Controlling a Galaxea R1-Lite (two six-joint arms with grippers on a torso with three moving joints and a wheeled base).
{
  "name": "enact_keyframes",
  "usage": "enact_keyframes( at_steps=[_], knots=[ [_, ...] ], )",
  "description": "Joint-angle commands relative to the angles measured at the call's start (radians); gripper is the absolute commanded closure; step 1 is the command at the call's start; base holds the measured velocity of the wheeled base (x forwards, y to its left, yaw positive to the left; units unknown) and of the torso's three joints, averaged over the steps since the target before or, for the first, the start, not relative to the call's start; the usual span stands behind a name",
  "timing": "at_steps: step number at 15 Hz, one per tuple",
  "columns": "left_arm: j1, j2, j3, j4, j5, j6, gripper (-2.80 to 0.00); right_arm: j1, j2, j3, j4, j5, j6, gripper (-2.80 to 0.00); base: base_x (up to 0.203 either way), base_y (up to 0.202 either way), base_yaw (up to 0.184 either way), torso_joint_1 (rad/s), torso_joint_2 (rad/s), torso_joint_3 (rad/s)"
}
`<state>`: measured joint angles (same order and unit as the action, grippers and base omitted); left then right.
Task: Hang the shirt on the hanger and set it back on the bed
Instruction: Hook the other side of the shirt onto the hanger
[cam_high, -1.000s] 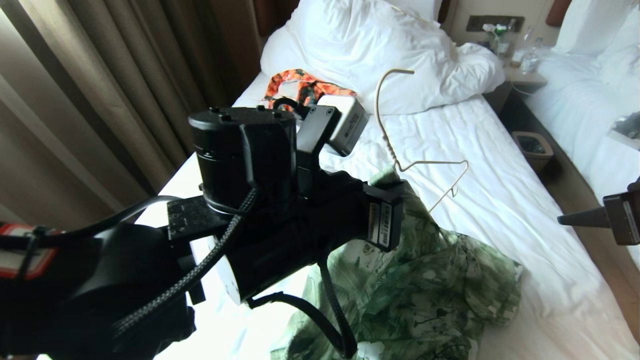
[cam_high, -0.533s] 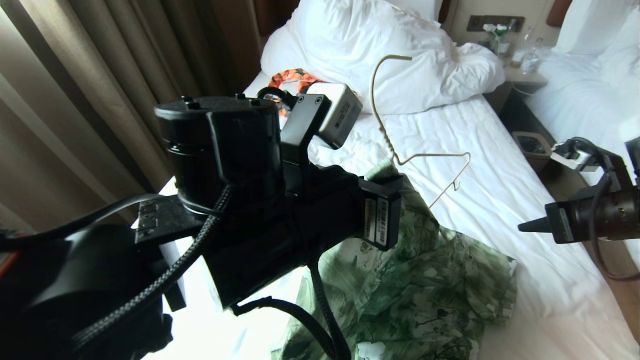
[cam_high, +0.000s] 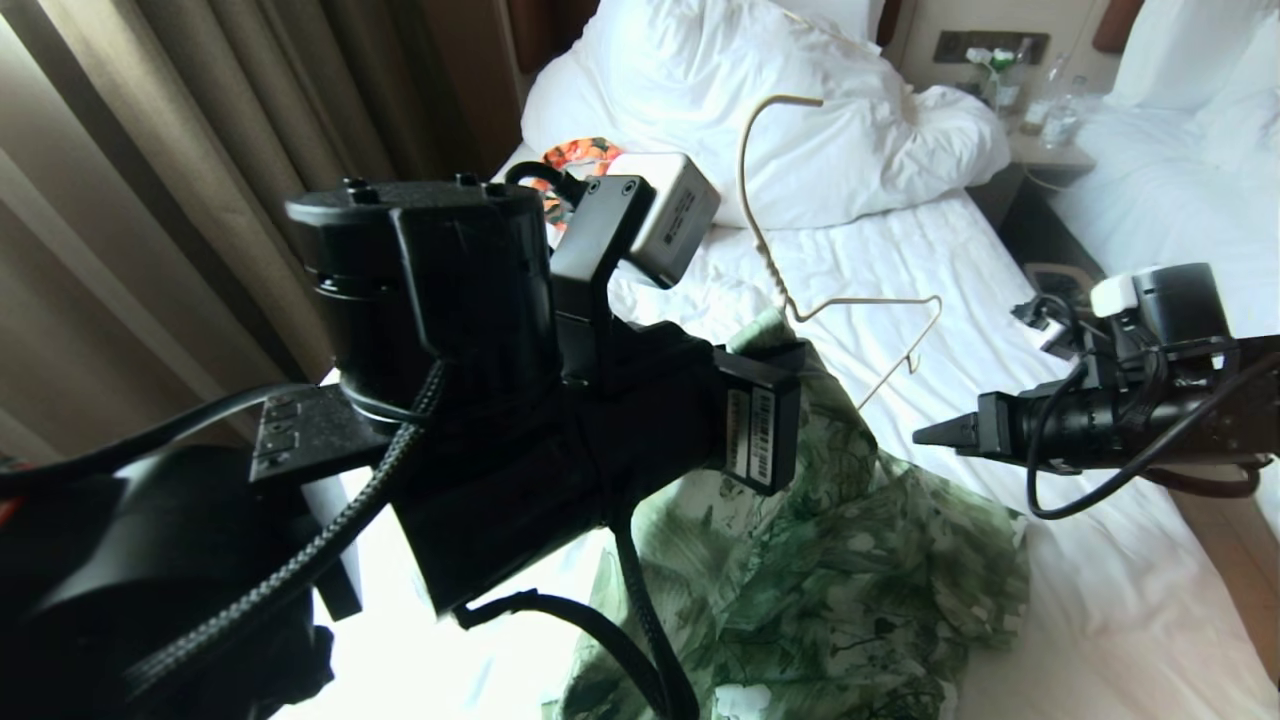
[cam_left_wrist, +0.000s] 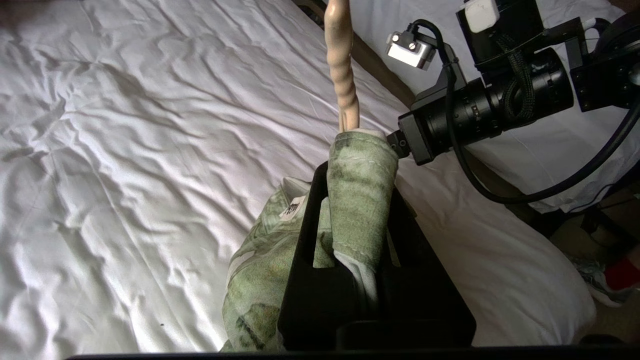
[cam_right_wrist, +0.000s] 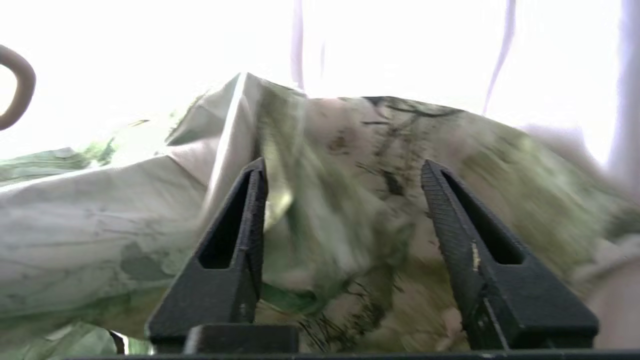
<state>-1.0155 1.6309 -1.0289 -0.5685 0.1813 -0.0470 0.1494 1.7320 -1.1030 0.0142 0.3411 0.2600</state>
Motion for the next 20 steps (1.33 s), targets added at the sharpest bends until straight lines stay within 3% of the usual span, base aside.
enact_keyframes(
  at_steps=[1,7,8,15,20],
  knots=[
    [0.000,0.000,0.001,-0.003,0.001,-0.001,0.00,0.048,0.043,-0.010,-0.014,0.000,0.018,-2.80,0.000,0.000,0.000,0.000,0.00,0.000],
    [0.000,0.001,0.000,-0.002,0.001,0.000,0.00,0.115,0.083,-0.040,-0.025,-0.051,0.042,-2.80,0.000,0.000,0.000,0.000,0.00,0.000],
    [0.000,0.001,0.001,-0.002,0.001,-0.001,0.00,0.122,0.086,-0.040,-0.026,-0.053,0.041,0.00,0.000,0.000,0.000,0.000,0.00,0.000],
    [0.002,0.000,0.000,-0.004,0.001,-0.001,0.00,0.126,0.115,-0.043,-0.068,-0.063,0.042,0.00,0.000,0.000,0.000,0.000,0.00,0.000],
    [0.000,-0.012,0.007,-0.003,0.026,-0.041,0.00,0.034,0.105,-0.098,-0.077,-0.070,0.042,0.00,0.000,0.000,0.000,0.000,0.00,0.000]
  ],
)
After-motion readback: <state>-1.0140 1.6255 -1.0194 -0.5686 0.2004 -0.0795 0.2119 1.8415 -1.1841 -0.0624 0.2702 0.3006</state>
